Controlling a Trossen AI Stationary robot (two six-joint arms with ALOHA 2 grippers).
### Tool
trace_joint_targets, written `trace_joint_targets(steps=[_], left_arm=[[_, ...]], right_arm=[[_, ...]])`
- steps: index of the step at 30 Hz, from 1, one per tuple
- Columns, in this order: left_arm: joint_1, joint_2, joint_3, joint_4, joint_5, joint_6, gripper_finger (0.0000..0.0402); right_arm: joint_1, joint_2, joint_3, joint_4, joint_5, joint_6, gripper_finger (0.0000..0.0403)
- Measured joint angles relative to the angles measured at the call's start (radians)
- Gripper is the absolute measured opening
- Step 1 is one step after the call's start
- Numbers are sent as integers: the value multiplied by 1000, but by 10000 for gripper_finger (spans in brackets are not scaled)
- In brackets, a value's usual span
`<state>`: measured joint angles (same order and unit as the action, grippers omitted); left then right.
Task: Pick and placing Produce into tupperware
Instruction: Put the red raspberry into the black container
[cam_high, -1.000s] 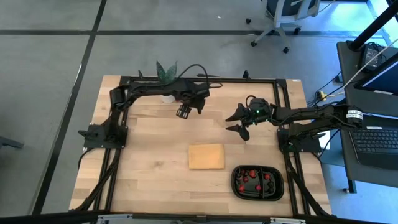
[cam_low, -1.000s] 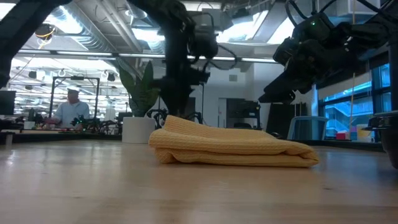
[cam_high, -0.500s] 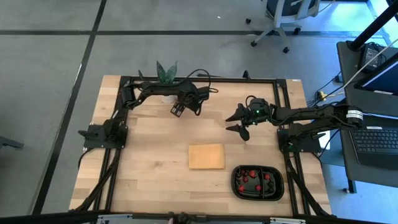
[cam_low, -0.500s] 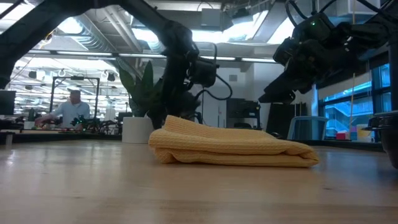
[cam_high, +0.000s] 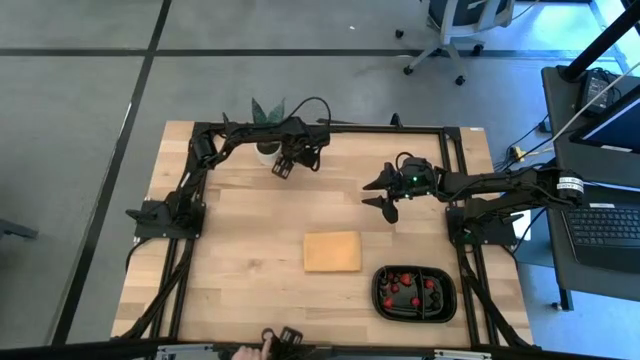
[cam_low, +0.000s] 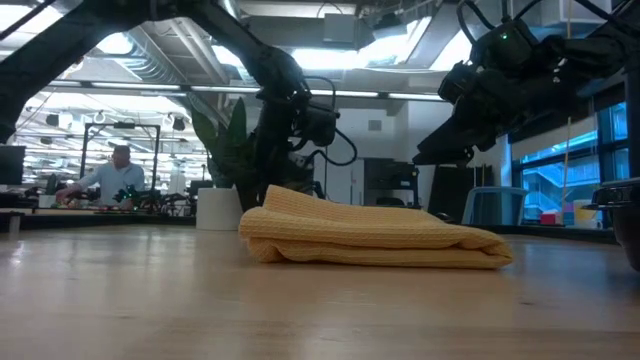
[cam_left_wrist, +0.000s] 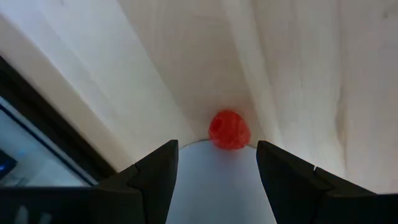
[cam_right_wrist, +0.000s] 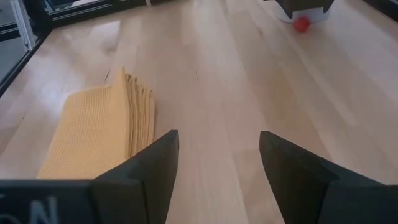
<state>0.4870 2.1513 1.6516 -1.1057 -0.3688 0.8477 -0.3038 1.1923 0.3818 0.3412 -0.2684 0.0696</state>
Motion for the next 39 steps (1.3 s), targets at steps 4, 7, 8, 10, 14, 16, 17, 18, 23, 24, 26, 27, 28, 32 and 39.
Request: trace_joint_targets(steps=[4,7,8,10,14,16,17,18,23,24,26,27,28,32,39], left_arm=[[0,2,0,0,45,1,211],[-2,19,0,1,44,0,211],[-2,28,0,1,44,0,211],[-1,49,0,0,31,0,211],[-1,72,1,-8,4,0,211],[-3,79,3,-13,-12,0,211],[-3,80,3,-15,-14,0,211],[-3,80,3,-17,-14,0,211],[-2,81,3,-27,-17,-27,210],[-2,81,3,-30,-17,-32,208],[-2,81,2,-30,-17,-32,202],[-2,82,2,-30,-17,-32,197],[-2,82,2,-30,-16,-32,192],[-2,82,1,-31,-13,-33,163],[-2,82,0,-22,-6,-32,118]], right_arm=[[0,0,0,0,0,0,225],[0,0,0,0,0,0,225],[0,0,0,0,0,0,225],[0,0,0,0,0,0,225],[0,0,0,-1,-1,0,225],[0,0,0,-1,-1,0,225],[0,0,0,-1,-1,0,225],[0,0,0,-1,-1,0,225],[0,0,0,-1,-1,0,225],[0,0,0,-1,-1,0,225],[0,0,0,-1,-1,0,225],[0,0,0,-1,-1,0,225],[0,0,0,-1,-1,0,225],[0,0,0,-1,-1,1,225],[0,0,0,-1,-1,2,225]])
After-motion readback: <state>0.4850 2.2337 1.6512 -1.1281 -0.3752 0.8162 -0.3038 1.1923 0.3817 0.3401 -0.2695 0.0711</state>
